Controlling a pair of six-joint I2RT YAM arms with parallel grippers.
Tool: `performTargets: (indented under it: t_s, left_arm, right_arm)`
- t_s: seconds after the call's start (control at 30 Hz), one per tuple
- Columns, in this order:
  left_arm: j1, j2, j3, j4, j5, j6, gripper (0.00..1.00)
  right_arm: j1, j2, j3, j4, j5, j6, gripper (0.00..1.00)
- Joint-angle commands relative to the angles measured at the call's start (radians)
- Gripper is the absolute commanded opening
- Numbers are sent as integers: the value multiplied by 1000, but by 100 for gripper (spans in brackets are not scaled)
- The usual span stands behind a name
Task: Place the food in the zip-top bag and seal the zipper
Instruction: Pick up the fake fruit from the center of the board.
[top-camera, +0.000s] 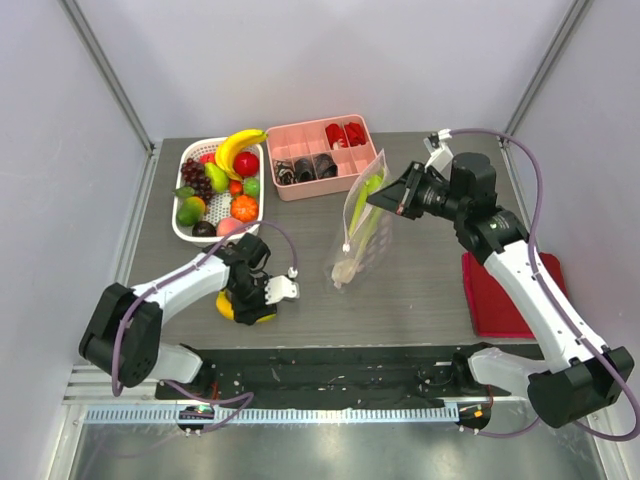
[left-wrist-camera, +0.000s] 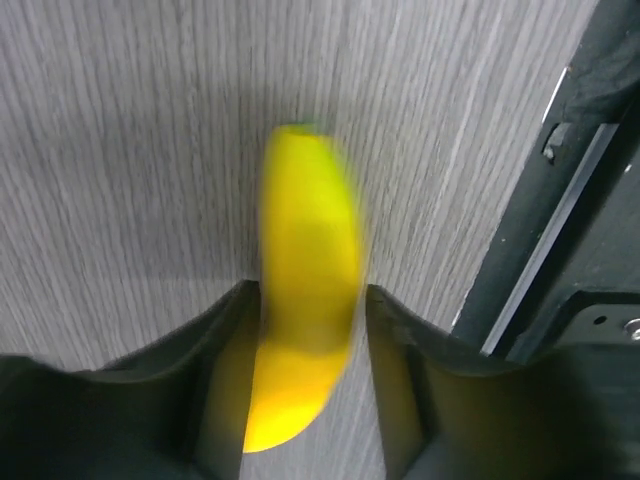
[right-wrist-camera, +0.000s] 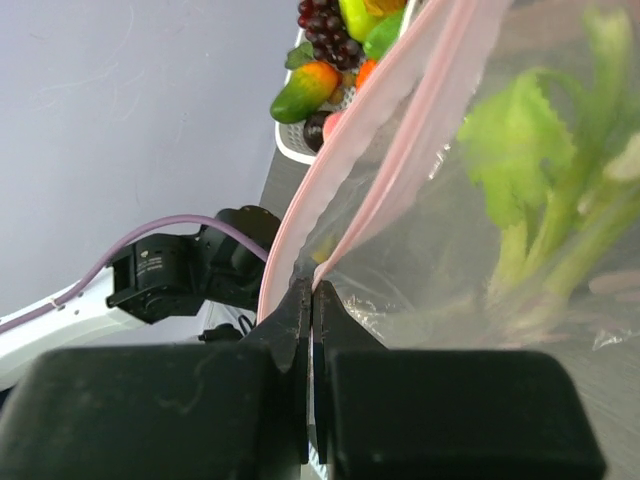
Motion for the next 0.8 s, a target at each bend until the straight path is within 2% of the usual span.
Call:
performTargets:
  t_s: [0.0,0.1,0.2,0.33,0.4,0.43,0.47,0.5,0.57,0.6,0.63,0.67,0.77]
  left_arm:
    - [-3,-15,56,2,49,-53,35]
    - [-1,-70,155,-72,172,-146,16]
    - [-1,-114,280,-95,284,-252,6]
    - [11,-124,531,-92,395,-500,0]
    - [20,-131,664,-6,416,-637,0]
    - [23,-134,701,56,413,-800,0]
    - [25,-137,737,118,404,-870,0]
    - [28,-141,790,264,404,-951,0]
    - [29,-134,820,423,414,-1176,0]
    - [29,-128,827,617,422,-1260,0]
    - [29,-102,834,694,431,-1327,0]
    - [29,-81,844,776,442,-1468,0]
    - [29,14,904,1018,506,-1663,0]
  right_arm:
    - [1,19,139,-78,-72,-80,1]
    - [-1,44,167,-155,-83,-135,1]
    - [-1,64,178,-183,-100,-151,1]
    - [1,74,168,-178,-101,-156,1]
    - [4,79,159,-170,-107,-151,1]
    - [5,79,158,-167,-107,-149,1]
    - [7,81,156,-160,-110,-149,1]
    - [7,82,159,-155,-112,-145,1]
    - [8,88,176,-140,-123,-131,1]
    - [10,88,191,-134,-127,-125,1]
    - [13,96,208,-130,-130,-123,1]
    - [15,108,255,-136,-136,-125,1]
    - [22,149,354,-179,-150,-158,1]
